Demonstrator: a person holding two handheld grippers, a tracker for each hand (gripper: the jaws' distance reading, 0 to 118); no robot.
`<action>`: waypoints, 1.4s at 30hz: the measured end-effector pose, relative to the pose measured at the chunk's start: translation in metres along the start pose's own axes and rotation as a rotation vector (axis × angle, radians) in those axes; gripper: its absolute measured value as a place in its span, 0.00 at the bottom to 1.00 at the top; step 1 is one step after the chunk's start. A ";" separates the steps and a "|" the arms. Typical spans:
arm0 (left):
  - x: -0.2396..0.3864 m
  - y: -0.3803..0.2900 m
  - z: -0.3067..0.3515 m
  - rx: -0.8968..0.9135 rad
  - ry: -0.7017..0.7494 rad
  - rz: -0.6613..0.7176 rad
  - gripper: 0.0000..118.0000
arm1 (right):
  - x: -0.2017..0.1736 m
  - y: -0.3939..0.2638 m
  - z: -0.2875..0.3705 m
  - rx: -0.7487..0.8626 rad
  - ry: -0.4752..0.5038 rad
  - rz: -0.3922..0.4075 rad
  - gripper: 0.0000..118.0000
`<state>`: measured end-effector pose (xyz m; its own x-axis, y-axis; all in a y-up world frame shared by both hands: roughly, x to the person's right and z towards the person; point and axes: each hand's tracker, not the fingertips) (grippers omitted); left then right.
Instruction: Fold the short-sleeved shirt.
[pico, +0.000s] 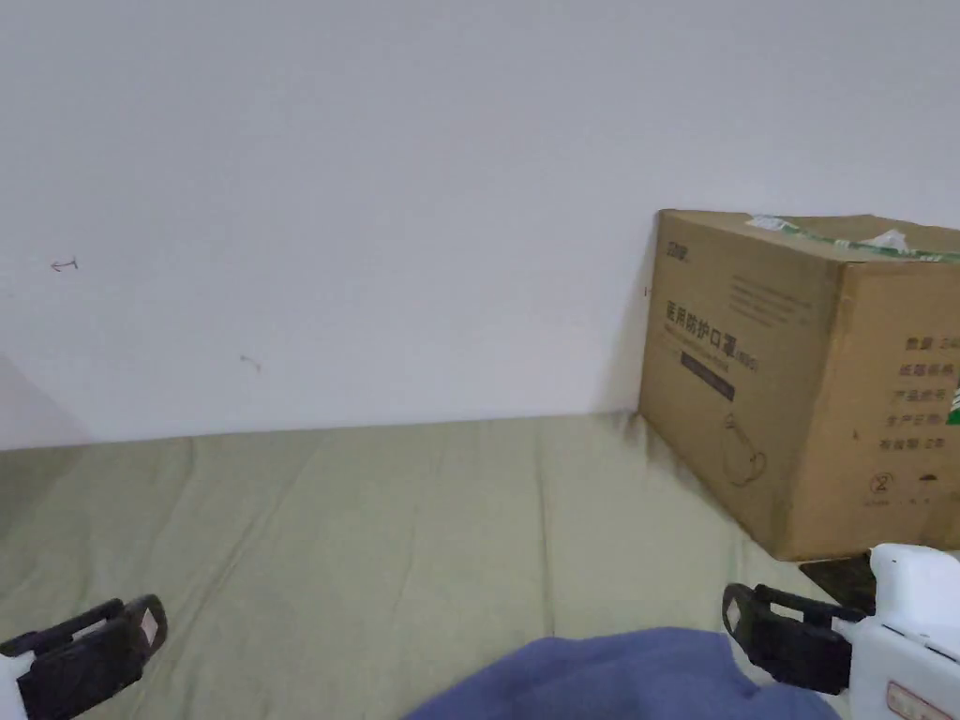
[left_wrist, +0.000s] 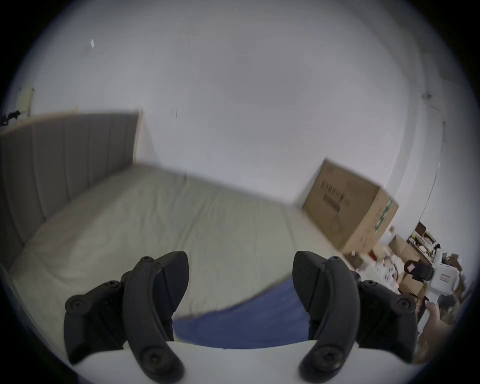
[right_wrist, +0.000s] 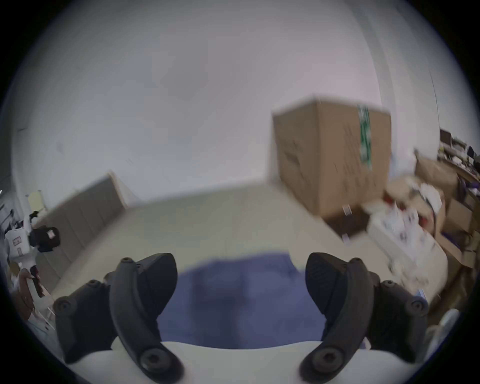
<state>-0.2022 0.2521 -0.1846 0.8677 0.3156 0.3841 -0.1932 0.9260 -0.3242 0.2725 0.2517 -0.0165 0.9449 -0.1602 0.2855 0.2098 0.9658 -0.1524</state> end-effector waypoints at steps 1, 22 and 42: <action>0.005 0.000 0.014 0.059 0.010 -0.015 0.69 | -0.015 0.000 0.015 0.086 0.041 0.011 0.81; 0.000 -0.034 -0.001 -0.340 0.052 -0.172 0.00 | -0.088 -0.060 0.010 0.033 0.058 -0.069 0.03; -0.107 -0.187 -0.192 -0.828 0.351 -0.061 1.00 | -0.083 -0.117 -0.032 -0.258 0.117 0.004 0.03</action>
<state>-0.1708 0.0054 -0.3305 0.9818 0.0632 0.1791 0.1321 0.4504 -0.8830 0.1774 0.1453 -0.0522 0.9653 -0.1937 0.1753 0.2490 0.8850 -0.3935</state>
